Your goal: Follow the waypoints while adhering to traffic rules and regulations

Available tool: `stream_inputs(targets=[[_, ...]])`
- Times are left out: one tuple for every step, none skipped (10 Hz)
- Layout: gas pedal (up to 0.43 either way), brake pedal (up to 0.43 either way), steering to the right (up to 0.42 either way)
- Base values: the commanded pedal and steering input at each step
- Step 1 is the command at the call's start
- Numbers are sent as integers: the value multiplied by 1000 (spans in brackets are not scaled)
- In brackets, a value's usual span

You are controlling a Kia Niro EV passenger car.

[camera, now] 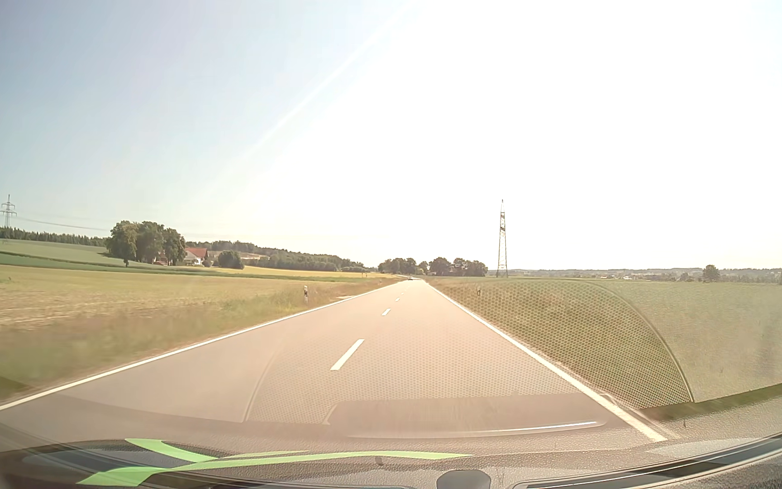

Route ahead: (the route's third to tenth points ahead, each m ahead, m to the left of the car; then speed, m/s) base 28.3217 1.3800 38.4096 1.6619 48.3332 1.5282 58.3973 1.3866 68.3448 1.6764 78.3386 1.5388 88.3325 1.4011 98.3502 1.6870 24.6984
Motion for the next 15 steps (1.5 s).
stream_inputs(targets=[[240,0,0],[228,0,0],[197,0,-1],[197,0,0],[197,0,0],[197,0,0],[177,0,-1],[157,0,-1],[150,0,0],[150,0,0],[157,0,-1],[169,0,0],[189,0,-1],[189,0,-1],[177,0,-1]])
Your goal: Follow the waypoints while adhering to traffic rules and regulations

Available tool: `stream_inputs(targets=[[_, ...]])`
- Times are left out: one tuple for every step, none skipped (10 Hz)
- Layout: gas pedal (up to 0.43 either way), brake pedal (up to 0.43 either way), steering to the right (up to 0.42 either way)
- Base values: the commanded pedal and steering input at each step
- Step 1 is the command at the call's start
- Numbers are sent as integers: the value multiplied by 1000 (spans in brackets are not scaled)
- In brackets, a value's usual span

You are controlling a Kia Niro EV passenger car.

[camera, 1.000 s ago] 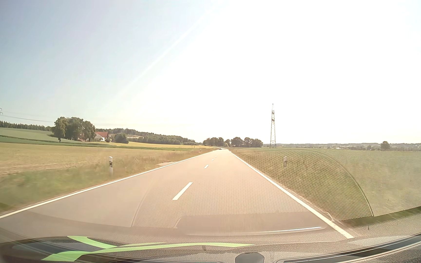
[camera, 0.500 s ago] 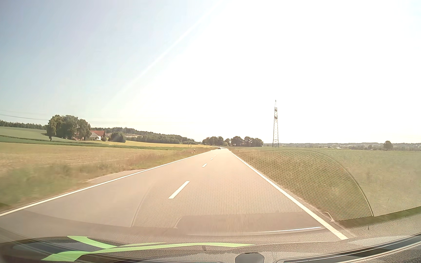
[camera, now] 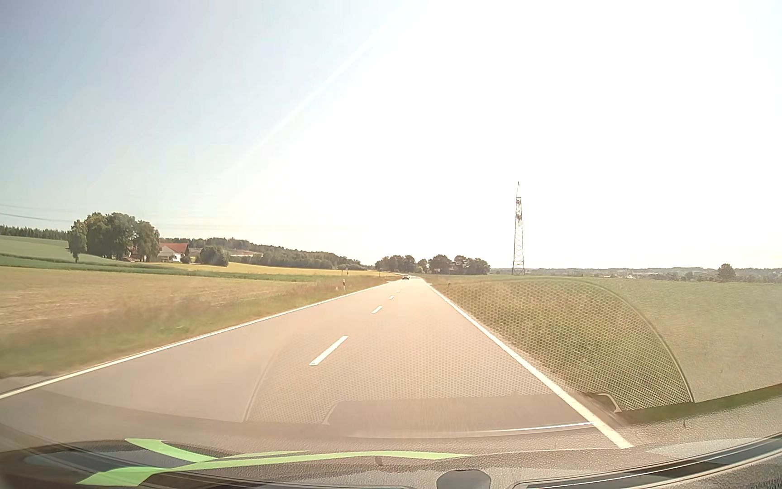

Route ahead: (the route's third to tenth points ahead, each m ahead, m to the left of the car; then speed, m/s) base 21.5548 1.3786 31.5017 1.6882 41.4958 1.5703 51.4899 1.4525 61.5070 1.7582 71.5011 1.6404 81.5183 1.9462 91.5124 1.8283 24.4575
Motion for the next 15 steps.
stream_inputs(targets=[[169,0,-1],[169,0,-1],[169,0,-1],[157,0,-1],[157,0,-1],[157,0,-1],[169,0,-1],[169,0,-1],[169,0,-2],[169,0,-2],[169,0,-2],[169,0,-3],[169,0,-2],[169,0,-2],[177,0,-3]])
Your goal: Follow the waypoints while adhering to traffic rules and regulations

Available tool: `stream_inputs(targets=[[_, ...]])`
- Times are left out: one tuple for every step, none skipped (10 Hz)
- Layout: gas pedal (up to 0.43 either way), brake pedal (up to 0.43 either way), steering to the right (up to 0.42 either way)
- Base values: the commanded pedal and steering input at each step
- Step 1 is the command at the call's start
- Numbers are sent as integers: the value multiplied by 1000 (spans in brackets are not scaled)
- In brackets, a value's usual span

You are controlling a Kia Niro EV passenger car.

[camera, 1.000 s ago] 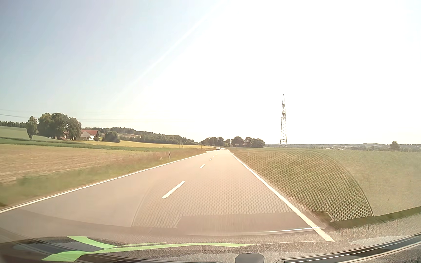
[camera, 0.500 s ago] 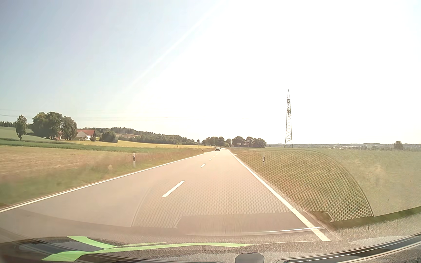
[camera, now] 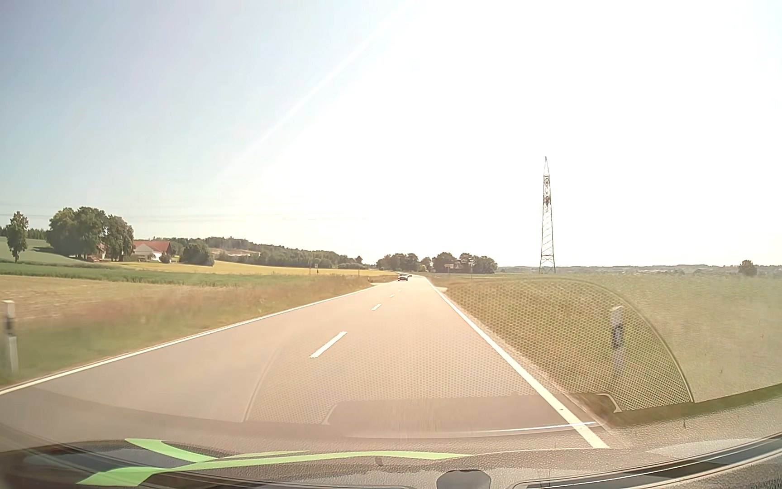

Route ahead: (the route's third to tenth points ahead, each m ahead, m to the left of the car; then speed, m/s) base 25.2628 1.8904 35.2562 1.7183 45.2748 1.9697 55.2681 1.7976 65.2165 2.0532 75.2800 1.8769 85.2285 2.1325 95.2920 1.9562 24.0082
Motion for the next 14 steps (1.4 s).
stream_inputs(targets=[[189,0,-2],[189,0,-3],[189,0,-3],[189,0,-4],[189,0,-4],[189,0,-4],[189,0,-4],[189,0,-4],[177,0,-3],[177,0,-1],[177,0,0],[177,0,1],[177,0,1],[189,0,2]])
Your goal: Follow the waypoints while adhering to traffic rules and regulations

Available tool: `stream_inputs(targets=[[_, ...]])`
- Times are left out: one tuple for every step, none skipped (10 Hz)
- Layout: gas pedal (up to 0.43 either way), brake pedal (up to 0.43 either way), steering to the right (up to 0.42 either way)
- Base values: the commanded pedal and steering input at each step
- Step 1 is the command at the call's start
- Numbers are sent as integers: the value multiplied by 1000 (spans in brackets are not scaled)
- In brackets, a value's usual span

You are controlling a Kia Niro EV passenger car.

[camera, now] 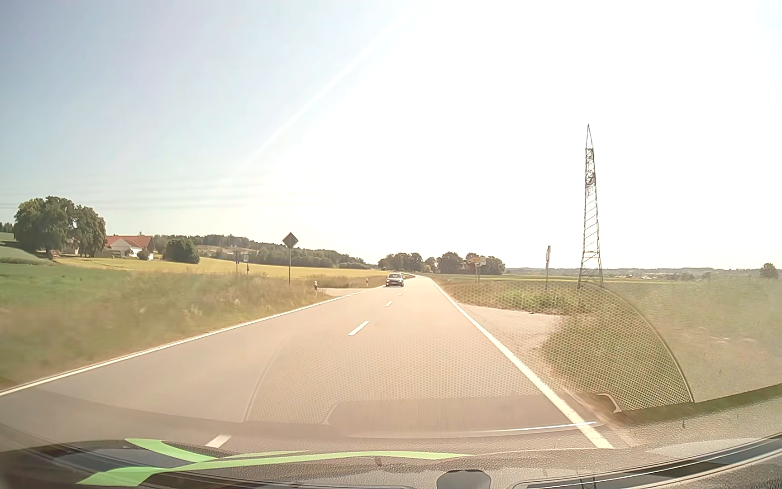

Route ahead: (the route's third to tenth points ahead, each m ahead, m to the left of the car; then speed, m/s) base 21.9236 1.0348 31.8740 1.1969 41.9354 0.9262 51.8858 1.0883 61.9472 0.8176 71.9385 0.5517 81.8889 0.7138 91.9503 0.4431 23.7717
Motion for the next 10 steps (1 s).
stream_inputs(targets=[[197,0,2],[209,0,2],[220,0,2],[220,0,2],[220,0,1],[209,0,1],[209,0,1],[209,0,1],[228,0,0],[248,0,-1]])
